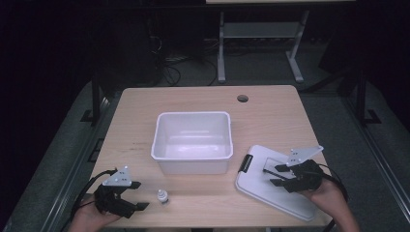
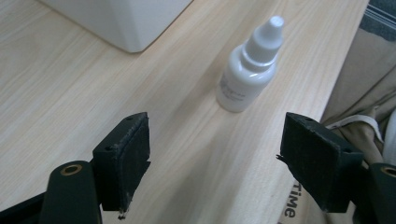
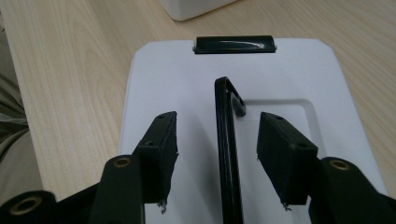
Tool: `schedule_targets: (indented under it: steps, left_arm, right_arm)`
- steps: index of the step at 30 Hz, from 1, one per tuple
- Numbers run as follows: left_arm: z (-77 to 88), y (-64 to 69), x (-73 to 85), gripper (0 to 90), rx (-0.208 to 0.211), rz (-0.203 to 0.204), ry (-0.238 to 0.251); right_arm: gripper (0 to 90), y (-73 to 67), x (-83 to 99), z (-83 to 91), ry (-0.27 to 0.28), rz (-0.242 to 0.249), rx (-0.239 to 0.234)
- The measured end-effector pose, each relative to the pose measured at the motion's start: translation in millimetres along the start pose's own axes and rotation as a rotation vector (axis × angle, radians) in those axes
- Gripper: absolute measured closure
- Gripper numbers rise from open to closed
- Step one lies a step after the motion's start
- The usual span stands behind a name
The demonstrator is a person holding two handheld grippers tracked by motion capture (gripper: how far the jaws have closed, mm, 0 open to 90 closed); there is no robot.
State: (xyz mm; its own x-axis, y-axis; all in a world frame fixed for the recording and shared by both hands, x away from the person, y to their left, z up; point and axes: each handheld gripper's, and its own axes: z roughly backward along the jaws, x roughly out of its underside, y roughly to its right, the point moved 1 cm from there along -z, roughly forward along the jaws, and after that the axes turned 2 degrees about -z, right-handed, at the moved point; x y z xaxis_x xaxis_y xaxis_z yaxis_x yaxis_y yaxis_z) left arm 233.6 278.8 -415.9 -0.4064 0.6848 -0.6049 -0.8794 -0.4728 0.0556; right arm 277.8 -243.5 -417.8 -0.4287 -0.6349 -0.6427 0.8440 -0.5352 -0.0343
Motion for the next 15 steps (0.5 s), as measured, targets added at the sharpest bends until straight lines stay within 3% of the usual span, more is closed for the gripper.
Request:
schedule_targets:
  steps: [8,15]
  left_arm:
    - [-4.7,3.7,-12.5,21.9,0.008,-0.018,-0.03]
    - [-11.5,8.0,-22.0,22.9,0.019,-0.063,-0.063]
  right_arm:
    - [46.3,0.0,-0.4,-0.2,-0.005,0.005,0.0]
    - [45.2,0.4,-1.0,2.3,-0.009,0.012,0.005]
